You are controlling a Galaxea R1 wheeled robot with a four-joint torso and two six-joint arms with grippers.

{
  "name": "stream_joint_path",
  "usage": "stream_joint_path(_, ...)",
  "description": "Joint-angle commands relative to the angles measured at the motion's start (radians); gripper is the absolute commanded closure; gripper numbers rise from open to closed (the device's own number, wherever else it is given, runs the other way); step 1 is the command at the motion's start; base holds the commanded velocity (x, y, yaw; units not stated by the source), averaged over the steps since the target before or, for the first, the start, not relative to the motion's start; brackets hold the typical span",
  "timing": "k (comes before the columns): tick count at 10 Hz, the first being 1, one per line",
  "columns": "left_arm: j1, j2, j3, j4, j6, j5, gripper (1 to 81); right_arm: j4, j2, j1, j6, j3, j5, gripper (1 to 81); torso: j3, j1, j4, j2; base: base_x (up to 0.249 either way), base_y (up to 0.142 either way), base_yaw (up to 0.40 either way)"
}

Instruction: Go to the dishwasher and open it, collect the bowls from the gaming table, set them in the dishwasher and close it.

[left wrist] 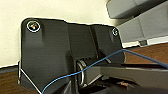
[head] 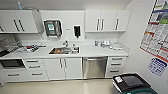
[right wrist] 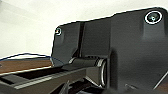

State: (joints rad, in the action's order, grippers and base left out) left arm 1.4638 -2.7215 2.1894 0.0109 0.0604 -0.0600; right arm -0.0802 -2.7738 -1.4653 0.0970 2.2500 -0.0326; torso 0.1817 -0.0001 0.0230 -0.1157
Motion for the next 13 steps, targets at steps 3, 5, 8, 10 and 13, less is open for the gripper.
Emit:
stream_joint_path(3,-0.046,0.014,-0.017,-0.003,0.010,0.054,1.0,0.005,0.007,0.049,-0.003,-0.006,0.049,1.0,0.000,0.000,0.000,0.000,0.138,0.000,0.000)
stream_joint_path(5,-0.047,0.014,-0.017,-0.003,0.010,0.054,1.0,0.005,0.007,0.050,-0.003,-0.005,0.049,1.0,0.000,0.000,0.000,0.000,0.138,0.000,0.000)
stream_joint_path(8,-0.047,0.014,-0.017,-0.003,0.010,0.052,1.0,0.005,0.007,0.052,-0.003,-0.004,0.049,1.0,0.000,0.000,0.000,0.000,0.137,0.021,0.000)
stream_joint_path(10,-0.049,0.015,-0.017,-0.003,0.010,0.052,1.0,0.005,0.007,0.050,-0.003,-0.004,0.049,1.0,0.000,0.000,0.000,0.000,0.137,0.063,0.000)
stream_joint_path(13,-0.049,0.015,-0.017,-0.003,0.010,0.052,1.0,0.007,0.007,0.050,-0.003,-0.003,0.049,1.0,0.000,0.000,0.000,0.000,0.137,0.063,0.000)
